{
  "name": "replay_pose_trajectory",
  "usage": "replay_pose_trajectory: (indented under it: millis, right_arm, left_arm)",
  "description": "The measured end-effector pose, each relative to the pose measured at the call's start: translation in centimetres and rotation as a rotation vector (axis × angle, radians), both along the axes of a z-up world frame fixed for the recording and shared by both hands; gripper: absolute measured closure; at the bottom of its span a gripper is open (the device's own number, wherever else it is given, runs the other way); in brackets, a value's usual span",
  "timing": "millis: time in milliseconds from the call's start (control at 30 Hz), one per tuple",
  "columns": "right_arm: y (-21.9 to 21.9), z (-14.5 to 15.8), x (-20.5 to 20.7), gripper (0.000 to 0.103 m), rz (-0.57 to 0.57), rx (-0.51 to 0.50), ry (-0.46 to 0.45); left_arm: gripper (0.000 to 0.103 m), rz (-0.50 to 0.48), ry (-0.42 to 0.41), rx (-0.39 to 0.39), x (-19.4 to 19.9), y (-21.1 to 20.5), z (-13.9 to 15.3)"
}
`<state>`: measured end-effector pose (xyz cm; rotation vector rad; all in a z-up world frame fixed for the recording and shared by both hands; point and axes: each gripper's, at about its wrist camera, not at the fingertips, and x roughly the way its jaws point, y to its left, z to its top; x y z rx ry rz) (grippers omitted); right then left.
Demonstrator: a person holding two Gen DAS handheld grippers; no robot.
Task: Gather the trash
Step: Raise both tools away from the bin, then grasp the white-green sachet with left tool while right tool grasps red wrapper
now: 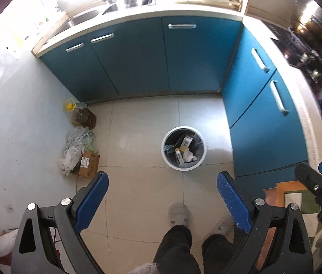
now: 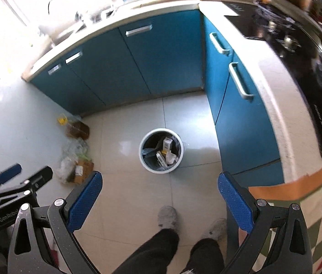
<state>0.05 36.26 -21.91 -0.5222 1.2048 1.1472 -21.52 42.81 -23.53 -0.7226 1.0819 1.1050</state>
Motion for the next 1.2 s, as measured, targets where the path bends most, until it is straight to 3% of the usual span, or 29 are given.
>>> replay_pose_trajectory:
  millis: [167, 367, 500, 633, 733, 800, 933, 967, 1000, 1100, 1200]
  right_arm:
    - [-4.7, 2.4, 5.7, 0.001, -0.169, 0.081, 0.087]
    - [-17.0, 3.8, 17.1, 0.001, -0.528, 0.078, 0.055]
    - [-28.7, 0.8, 24.0, 0.001, -0.824, -0.038, 0.036]
    - [-42.1, -4.8, 28.0, 0.001, -1.134, -0.179, 0.079]
    - [-45.6, -7.9, 29.1, 0.001, -1.155, -0.235, 0.102]
    - [-46.2, -9.3, 29.6, 0.002, -1.104, -0.261, 0.096]
    - [-44.1, -8.6, 29.0, 0.024, -0.965, -0.29, -0.07]
    - [-43.8, -8.2, 28.8, 0.041, -0.956, -0.263, -0.107]
    - [-43.7, -7.9, 28.7, 0.068, -0.954, -0.243, -0.123]
    - [-44.3, -7.6, 29.5, 0.083, -0.974, -0.169, -0.093]
    - [-46.1, -6.9, 30.6, 0.088, -1.018, -0.116, -0.057]
  left_arm:
    - [0.006, -0.087, -0.008, 0.044, 5.1, -1.9, 3.1]
    - [0.006, -0.336, -0.02, 0.061, 17.7, -6.9, 5.5]
    - [0.006, -0.519, -0.026, -0.043, 27.0, -13.1, 3.7]
    - [0.006, -0.709, 0.03, -0.135, 34.5, -21.0, -0.1]
    - [0.006, -0.831, 0.088, -0.152, 38.3, -25.8, -2.1]
    - [0.006, -0.885, 0.119, -0.154, 40.2, -28.1, -3.2]
    - [0.006, -0.924, 0.151, -0.185, 43.0, -30.3, -4.3]
    - [0.006, -0.927, 0.157, -0.192, 43.5, -30.6, -4.4]
    - [0.006, -0.931, 0.157, -0.197, 44.0, -30.8, -4.4]
    - [0.007, -0.942, 0.136, -0.215, 45.9, -31.5, -4.4]
    - [0.007, -0.941, 0.092, -0.287, 48.0, -32.4, -4.4]
